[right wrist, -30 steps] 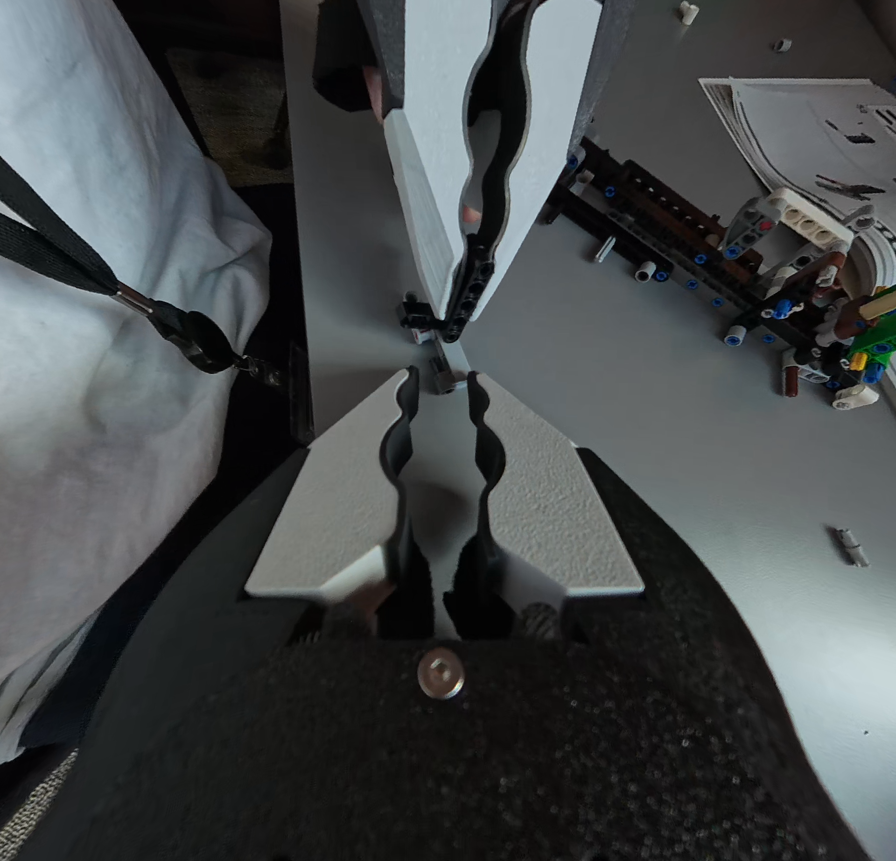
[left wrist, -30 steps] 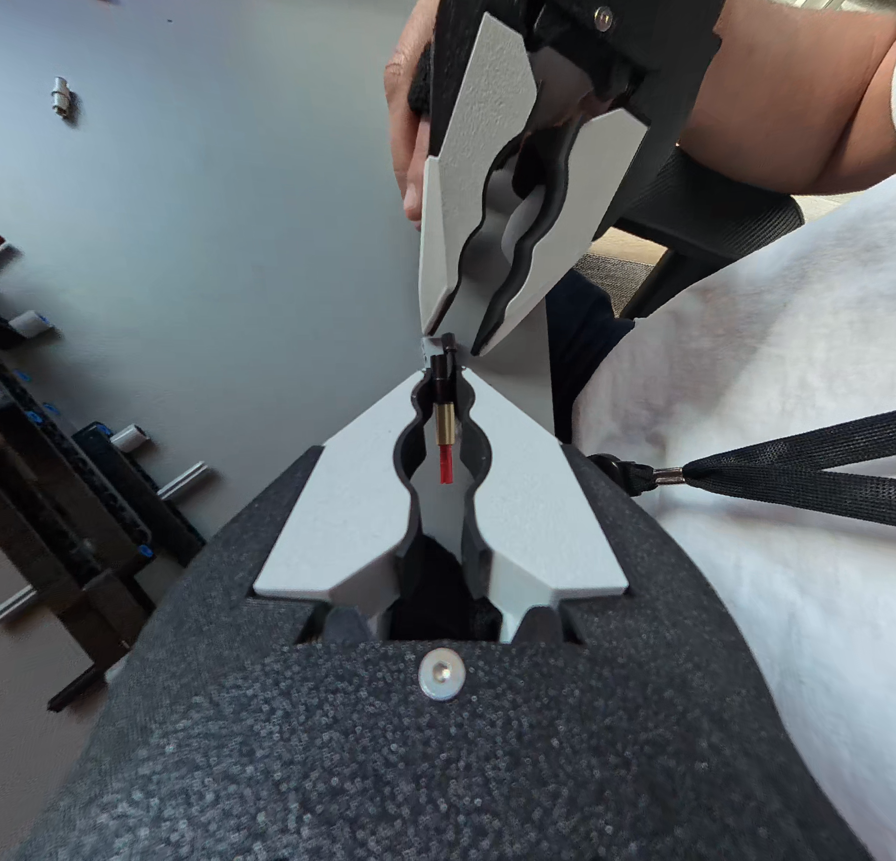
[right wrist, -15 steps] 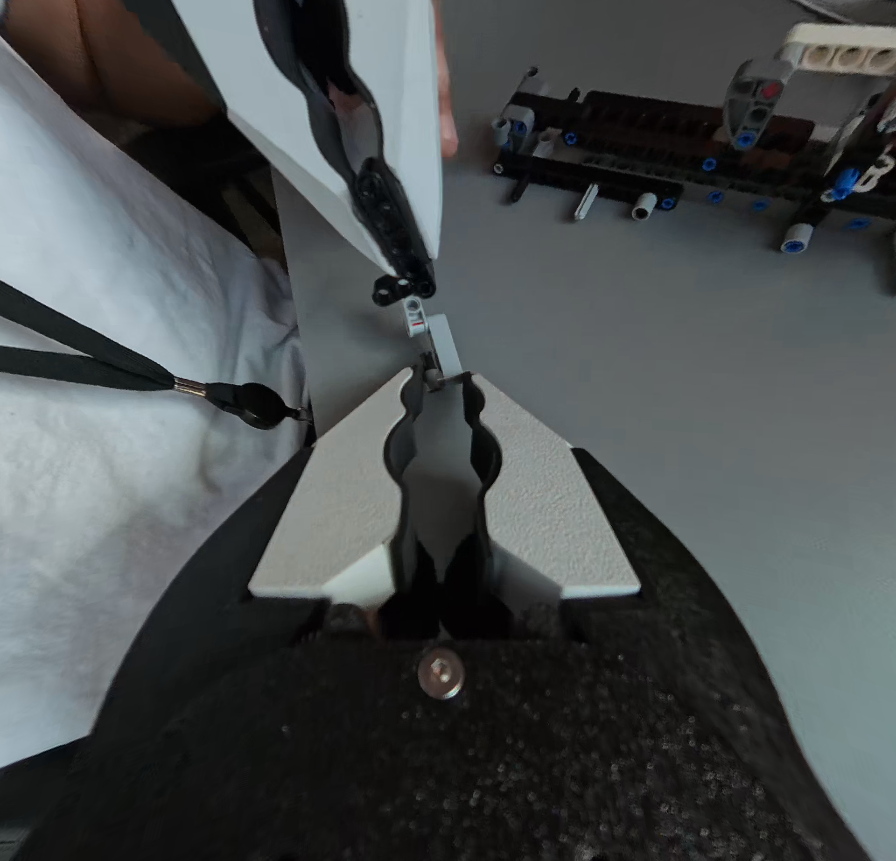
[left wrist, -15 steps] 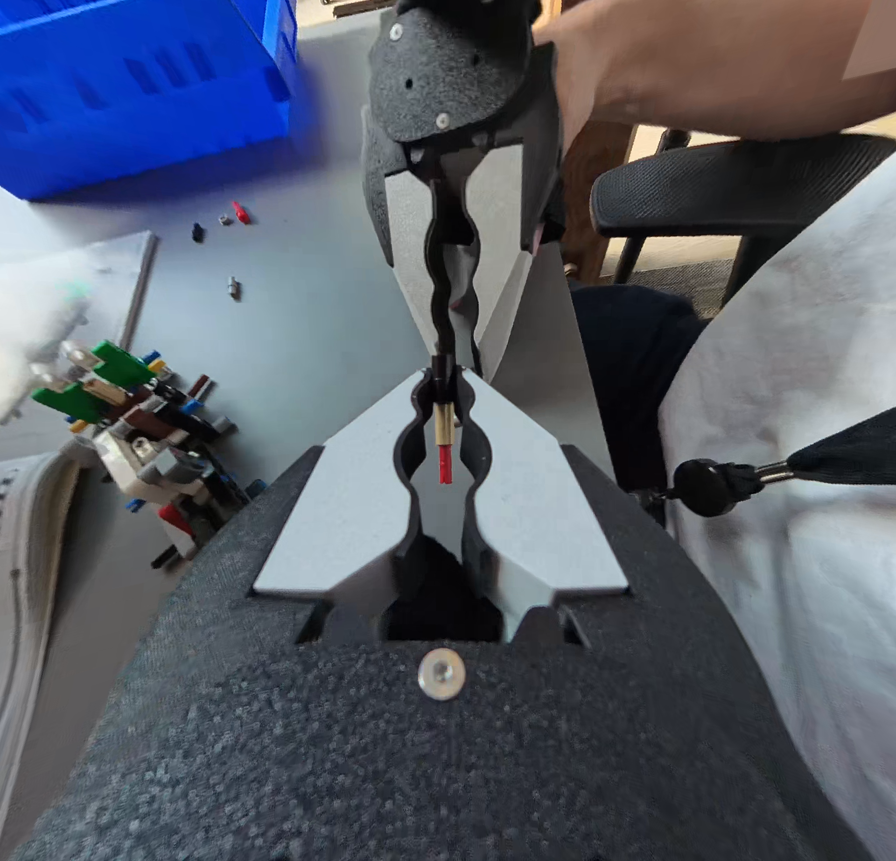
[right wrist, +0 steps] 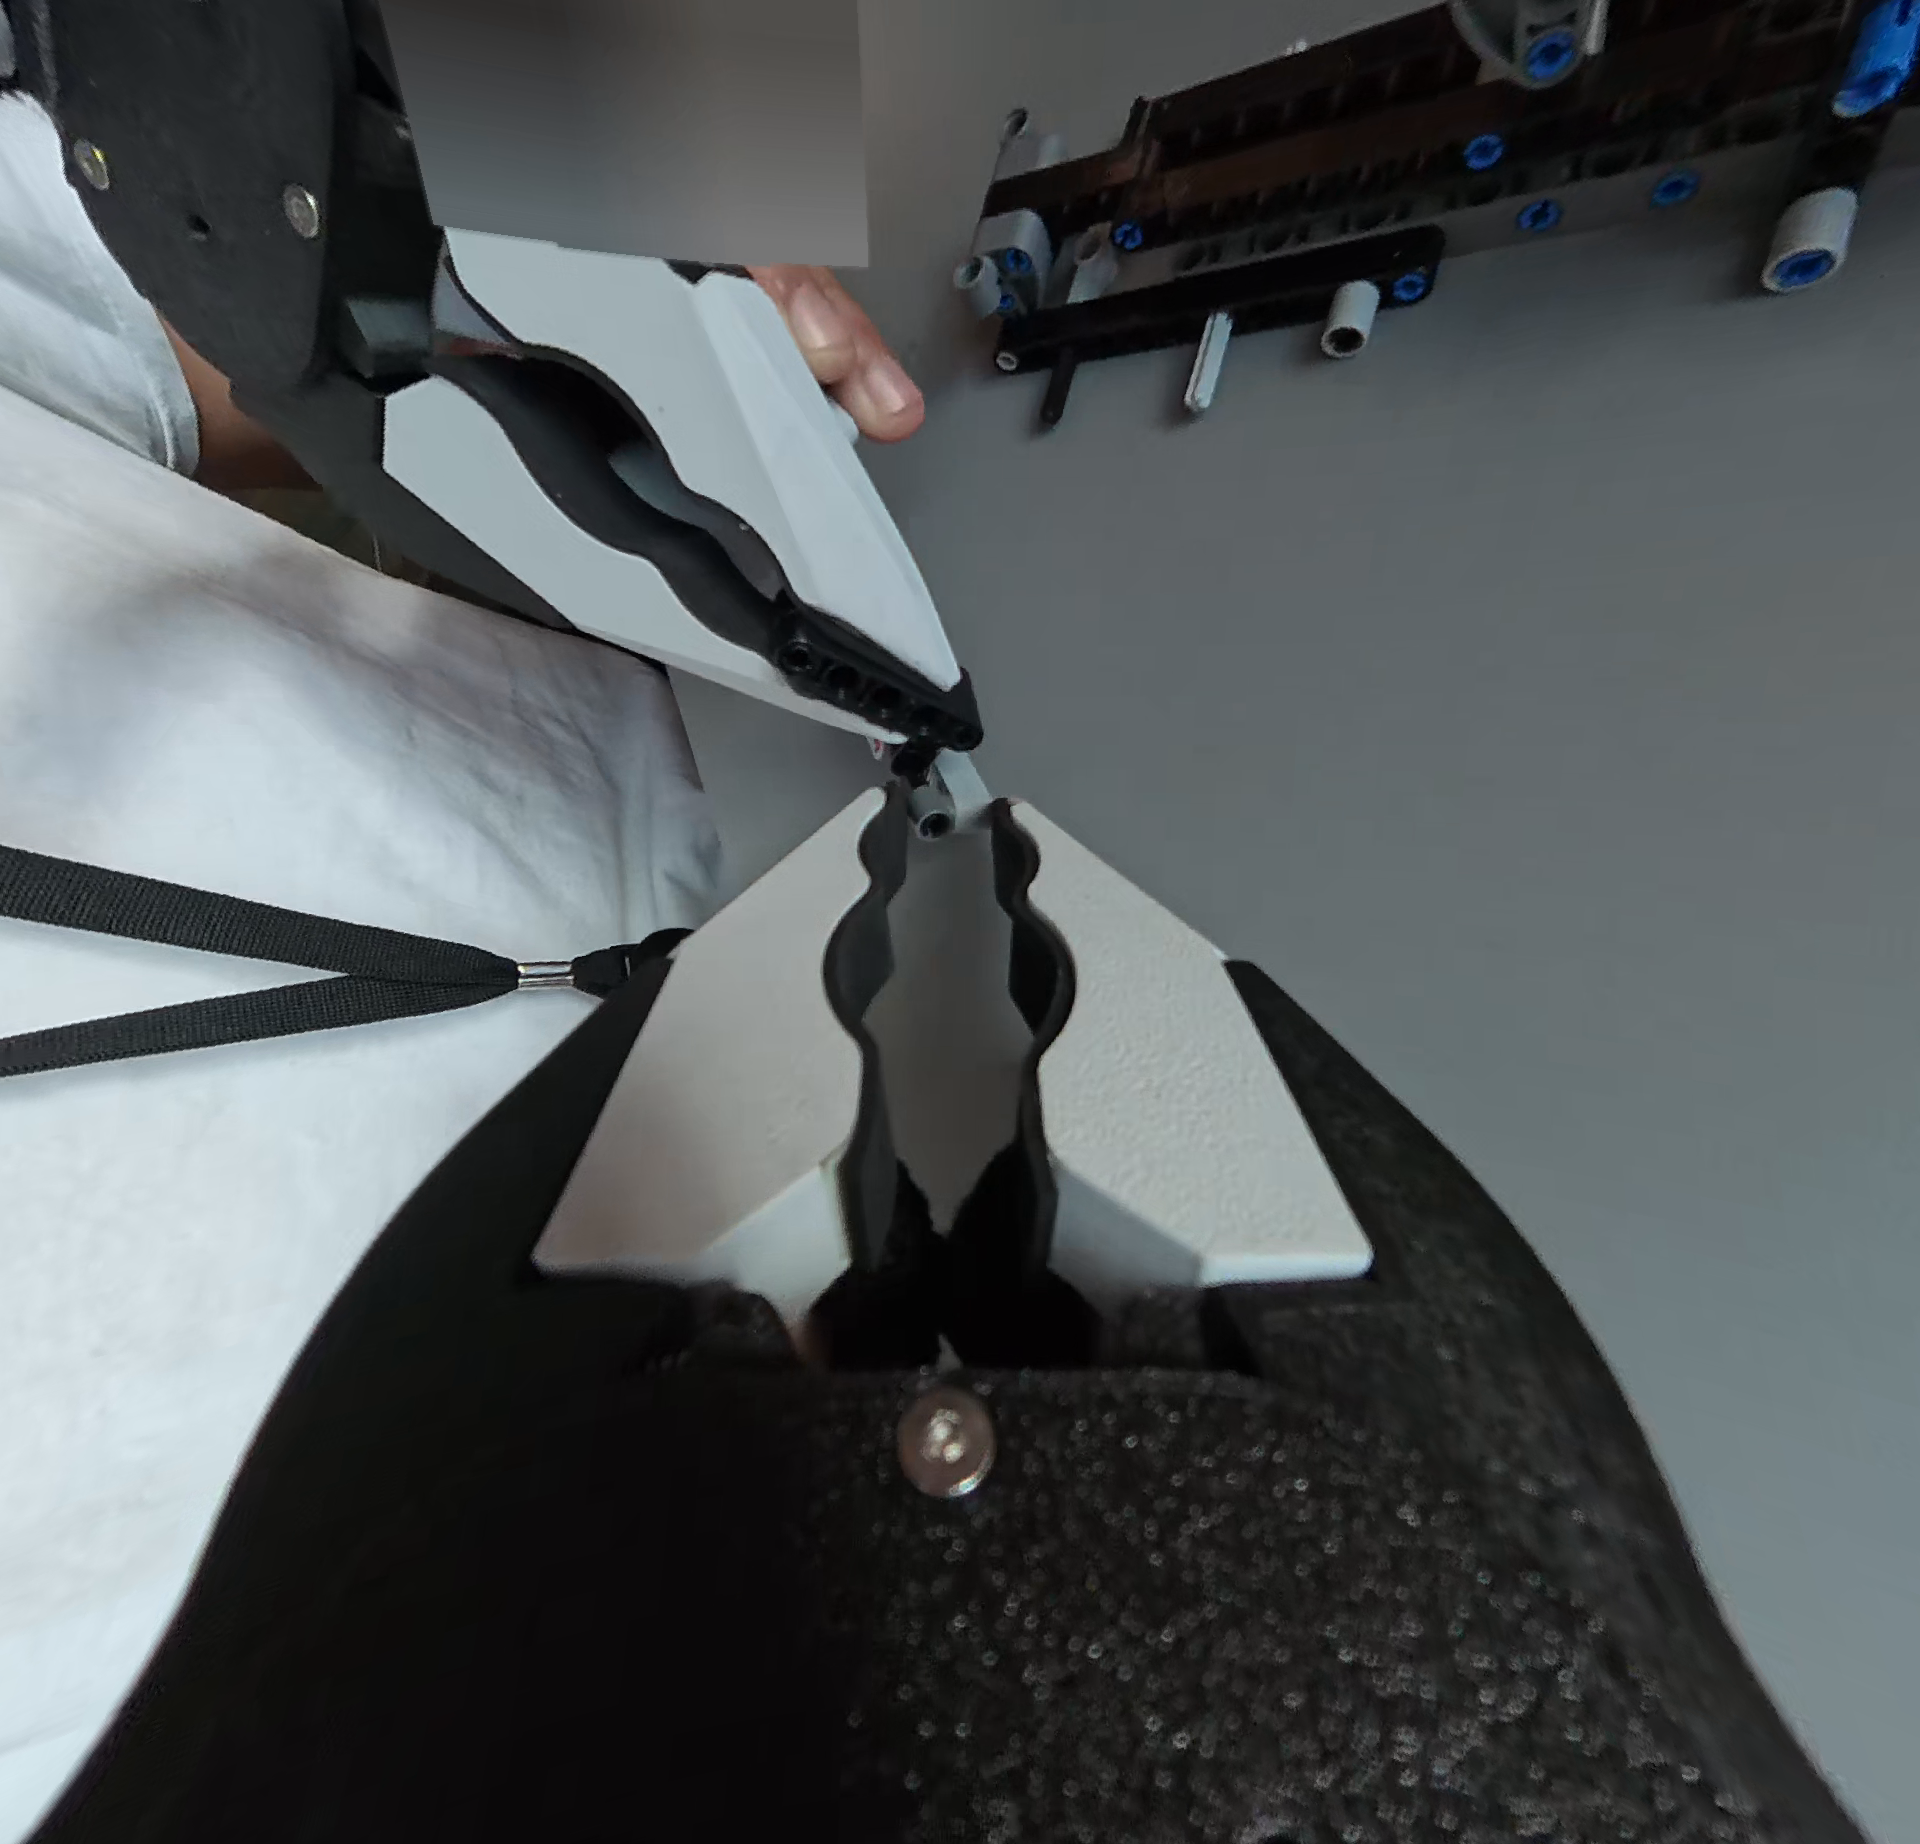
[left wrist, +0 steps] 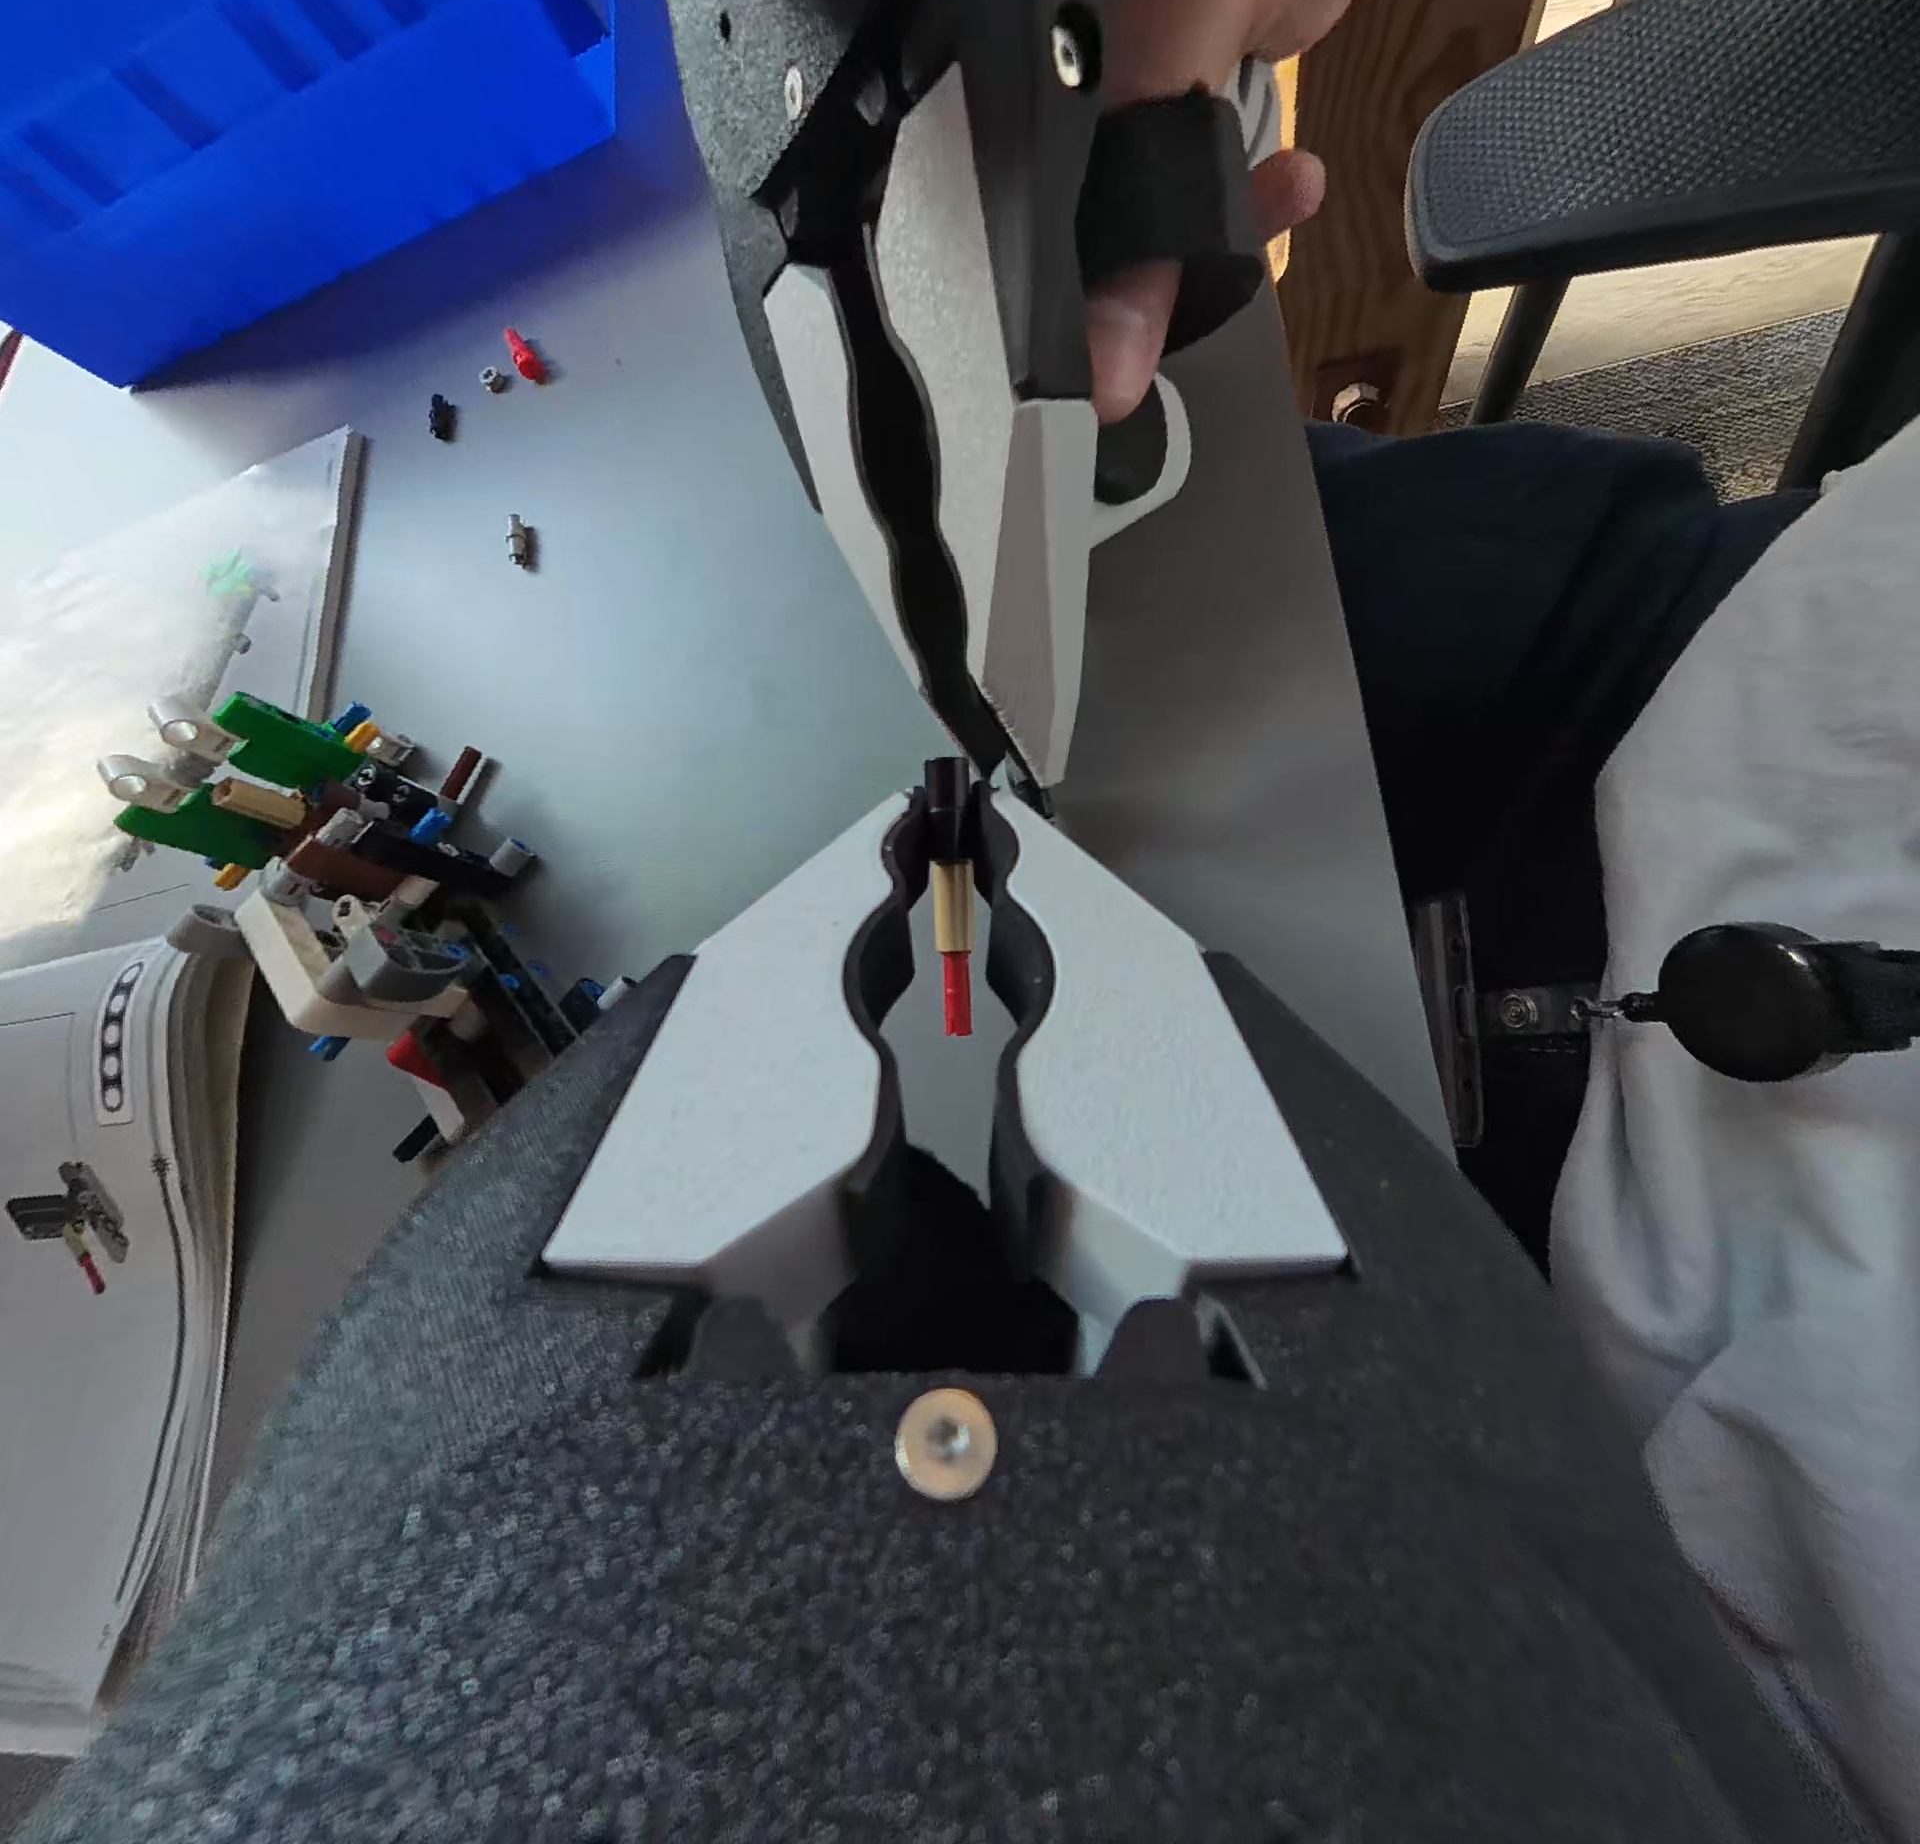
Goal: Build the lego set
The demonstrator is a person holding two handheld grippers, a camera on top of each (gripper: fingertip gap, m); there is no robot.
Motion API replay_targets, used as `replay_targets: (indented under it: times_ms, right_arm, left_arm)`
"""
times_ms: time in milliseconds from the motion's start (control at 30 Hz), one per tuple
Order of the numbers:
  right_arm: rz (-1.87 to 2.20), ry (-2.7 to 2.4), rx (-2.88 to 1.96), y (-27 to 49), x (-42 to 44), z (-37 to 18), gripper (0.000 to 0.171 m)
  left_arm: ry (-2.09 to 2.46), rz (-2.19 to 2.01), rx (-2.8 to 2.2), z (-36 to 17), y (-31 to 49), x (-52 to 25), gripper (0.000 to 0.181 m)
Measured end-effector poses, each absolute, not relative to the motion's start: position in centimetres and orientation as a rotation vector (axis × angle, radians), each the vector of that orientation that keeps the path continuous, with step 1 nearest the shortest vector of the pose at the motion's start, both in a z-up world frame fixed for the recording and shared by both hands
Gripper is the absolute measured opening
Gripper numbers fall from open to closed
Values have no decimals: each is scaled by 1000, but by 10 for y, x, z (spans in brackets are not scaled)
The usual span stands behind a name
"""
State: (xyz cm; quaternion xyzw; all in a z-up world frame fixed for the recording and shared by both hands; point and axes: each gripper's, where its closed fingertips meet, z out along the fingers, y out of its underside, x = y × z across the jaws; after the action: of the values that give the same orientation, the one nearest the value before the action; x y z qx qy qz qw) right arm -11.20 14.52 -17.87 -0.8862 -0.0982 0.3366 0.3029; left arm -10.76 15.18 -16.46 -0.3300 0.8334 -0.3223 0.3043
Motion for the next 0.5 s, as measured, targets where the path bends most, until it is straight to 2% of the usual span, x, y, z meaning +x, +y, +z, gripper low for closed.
replay_targets:
  times_ms: [500]
  right_arm:
    - [908,22,-2361,149,-105,-180,14]
  left_arm:
    - [2129,-780,-1042,-166,156,-99,6]
